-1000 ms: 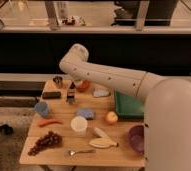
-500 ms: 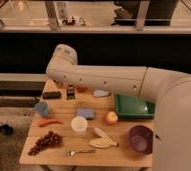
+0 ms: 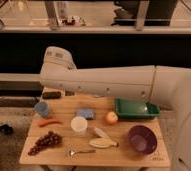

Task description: Place brush in paper cup

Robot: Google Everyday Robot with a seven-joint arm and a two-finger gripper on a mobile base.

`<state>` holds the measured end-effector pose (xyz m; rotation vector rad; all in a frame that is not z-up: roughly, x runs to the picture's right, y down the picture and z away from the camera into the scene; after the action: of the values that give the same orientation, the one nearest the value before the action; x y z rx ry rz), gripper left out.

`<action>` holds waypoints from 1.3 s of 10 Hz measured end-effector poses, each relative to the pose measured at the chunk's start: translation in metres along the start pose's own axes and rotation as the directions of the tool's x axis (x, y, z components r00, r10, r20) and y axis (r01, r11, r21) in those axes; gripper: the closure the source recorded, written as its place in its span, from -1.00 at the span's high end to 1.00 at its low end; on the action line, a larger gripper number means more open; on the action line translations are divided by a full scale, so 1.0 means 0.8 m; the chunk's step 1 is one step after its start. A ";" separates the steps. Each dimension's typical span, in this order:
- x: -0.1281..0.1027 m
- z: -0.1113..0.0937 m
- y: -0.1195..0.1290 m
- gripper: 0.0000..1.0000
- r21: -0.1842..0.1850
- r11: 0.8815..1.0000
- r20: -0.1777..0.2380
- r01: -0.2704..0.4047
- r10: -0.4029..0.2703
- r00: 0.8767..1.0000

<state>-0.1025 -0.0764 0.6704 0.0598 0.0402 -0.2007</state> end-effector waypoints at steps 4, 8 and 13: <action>-0.007 -0.015 -0.008 -0.73 0.024 0.998 0.032 -0.059 0.059 0.998; 0.003 -0.011 -0.007 -0.73 0.009 0.990 0.081 -0.138 0.137 0.987; 0.016 -0.002 -0.004 -0.73 -0.043 0.967 0.131 -0.250 0.254 0.958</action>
<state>-0.0910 -0.0819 0.6684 0.0250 -0.1002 0.0516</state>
